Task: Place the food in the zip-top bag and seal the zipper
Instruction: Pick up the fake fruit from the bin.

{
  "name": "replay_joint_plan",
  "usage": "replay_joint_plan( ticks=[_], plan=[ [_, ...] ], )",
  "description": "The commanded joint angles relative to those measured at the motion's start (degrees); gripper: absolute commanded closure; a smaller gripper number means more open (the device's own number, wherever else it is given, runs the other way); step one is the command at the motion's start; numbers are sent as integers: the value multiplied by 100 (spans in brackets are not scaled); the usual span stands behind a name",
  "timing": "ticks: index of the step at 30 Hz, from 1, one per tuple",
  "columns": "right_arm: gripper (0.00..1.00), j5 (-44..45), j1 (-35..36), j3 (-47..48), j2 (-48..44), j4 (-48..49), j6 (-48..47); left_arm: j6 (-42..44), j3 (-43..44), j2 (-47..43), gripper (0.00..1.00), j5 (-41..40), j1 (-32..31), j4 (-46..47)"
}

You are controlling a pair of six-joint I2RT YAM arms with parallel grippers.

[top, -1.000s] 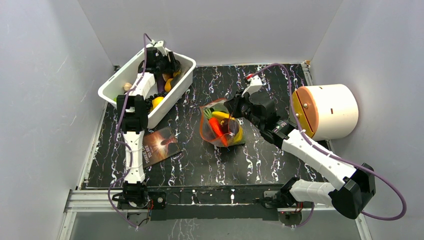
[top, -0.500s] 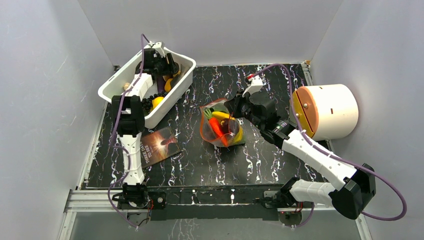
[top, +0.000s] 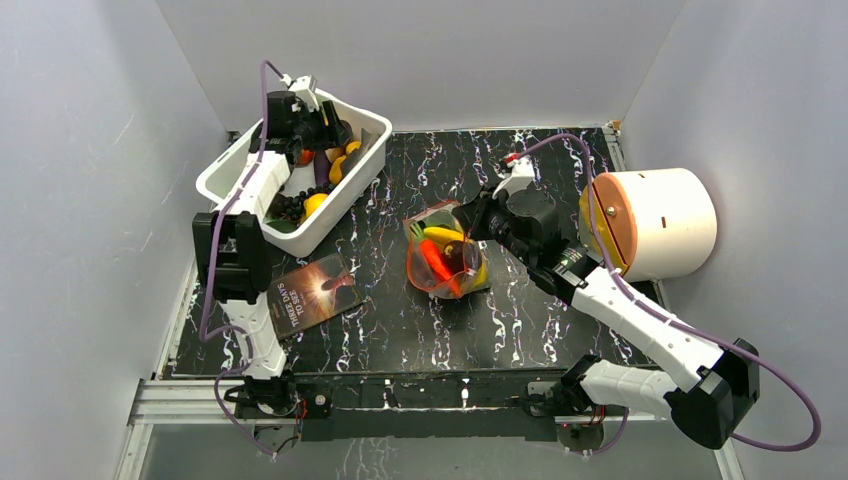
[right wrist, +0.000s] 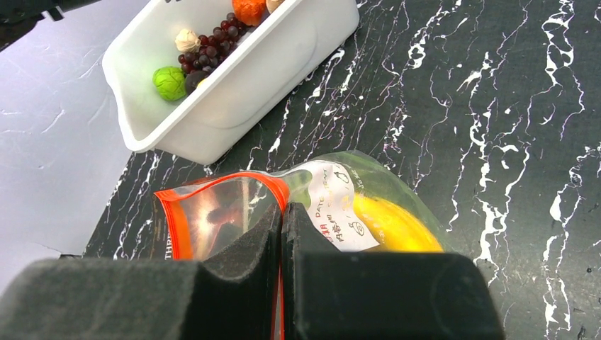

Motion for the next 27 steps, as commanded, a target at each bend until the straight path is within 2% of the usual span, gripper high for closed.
replay_joint_plan(
  ticks=[1, 4, 8, 11, 22, 27],
  plan=[
    [100, 136, -9, 58, -196, 646, 170, -235, -419, -864, 56, 359, 20, -215],
    [100, 97, -10, 63, -145, 632, 317, -444, -786, -1261, 56, 752, 21, -297],
    [100, 12, -16, 1, -125, 708, 454, -724, -1730, -1918, 56, 1300, 16, 227],
    [100, 0, -12, -21, -94, 747, 479, -781, -2321, -2295, 56, 1637, 11, 273],
    [100, 73, -9, 75, 101, 770, 454, -446, -3235, -3554, 56, 2806, -60, -225],
    [100, 171, -9, 156, 108, 741, 420, -338, -3255, -3876, 57, 2979, -227, -425]
  ],
)
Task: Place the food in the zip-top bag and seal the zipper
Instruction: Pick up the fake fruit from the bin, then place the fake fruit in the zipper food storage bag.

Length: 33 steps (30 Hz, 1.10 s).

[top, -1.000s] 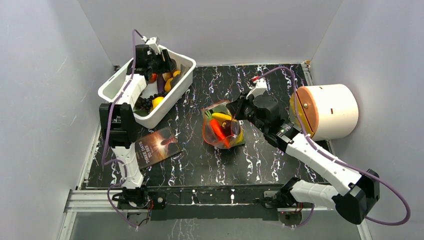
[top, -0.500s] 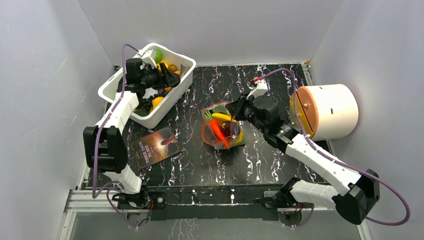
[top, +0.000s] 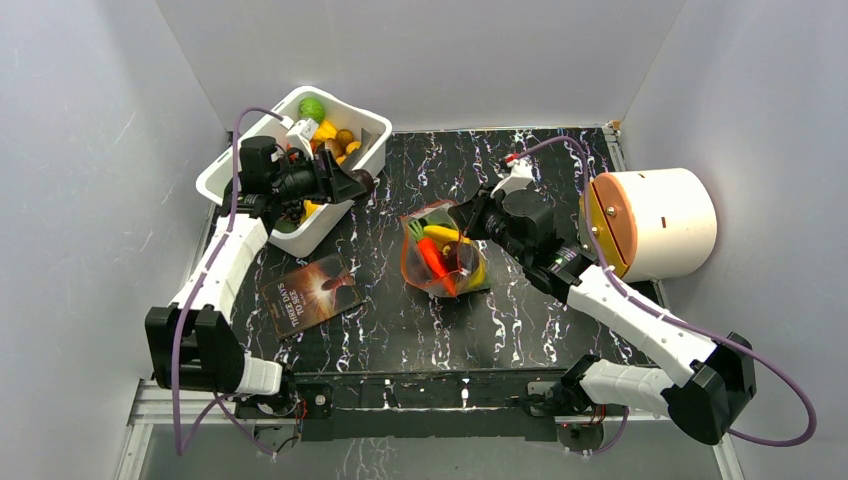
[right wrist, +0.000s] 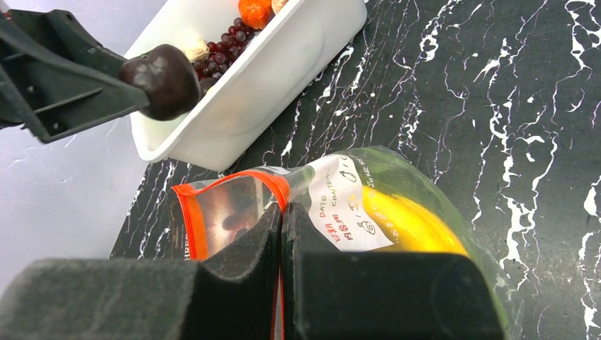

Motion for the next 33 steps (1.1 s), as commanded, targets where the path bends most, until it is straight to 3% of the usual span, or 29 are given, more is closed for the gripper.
replay_joint_plan(
  ticks=[1, 11, 20, 26, 33],
  plan=[
    [100, 191, -10, 243, -41, 486, -32, 251, 55, -460, 57, 441, -183, -279],
    [100, 132, -15, 281, 32, 488, 6, 210, -111, -1064, 53, 830, -883, 139],
    [100, -5, -15, 288, 79, 590, -49, 316, -360, -1093, 52, 897, -1624, 426],
    [100, -172, -13, 264, 68, 660, -108, 594, -346, -827, 51, 964, -1903, 331],
    [100, -182, -9, 295, 44, 649, -132, 1085, 50, -379, 44, 266, -2217, -572]
  ],
)
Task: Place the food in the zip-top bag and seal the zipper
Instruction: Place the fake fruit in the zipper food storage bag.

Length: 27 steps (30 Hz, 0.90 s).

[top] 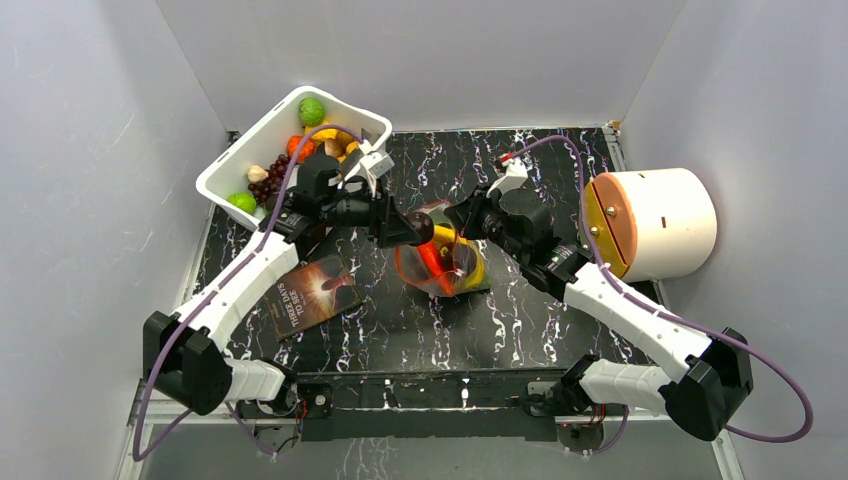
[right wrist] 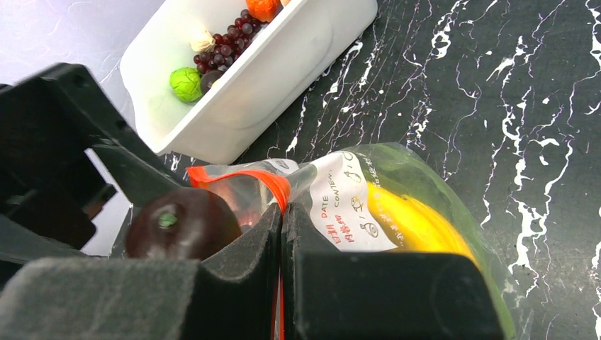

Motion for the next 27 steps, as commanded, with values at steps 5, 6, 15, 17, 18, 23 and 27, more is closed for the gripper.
replay_joint_plan(
  ticks=[5, 6, 15, 17, 18, 23, 27],
  plan=[
    [100, 39, -13, 228, -129, 536, -110, 364, 505, 207, 23, -1111, -272, -628],
    [100, 48, -16, 226, -121, 535, -112, 376, 443, 129, 20, -1229, -322, -545],
    [100, 40, -17, 253, -108, 504, -196, 452, 375, -383, 14, -2382, -420, -769],
    [100, 31, -9, 281, -101, 485, -247, 467, 342, -508, 16, -2869, -425, -926],
    [100, 28, -15, 291, -92, 478, -259, 490, 303, -578, 17, -3036, -422, -954],
    [100, 10, -12, 296, -43, 503, -256, 638, 86, -668, 28, -3189, -424, -967],
    [100, -21, -14, 344, -13, 576, -227, 555, 189, -380, 43, -3058, -418, -1210]
  ],
)
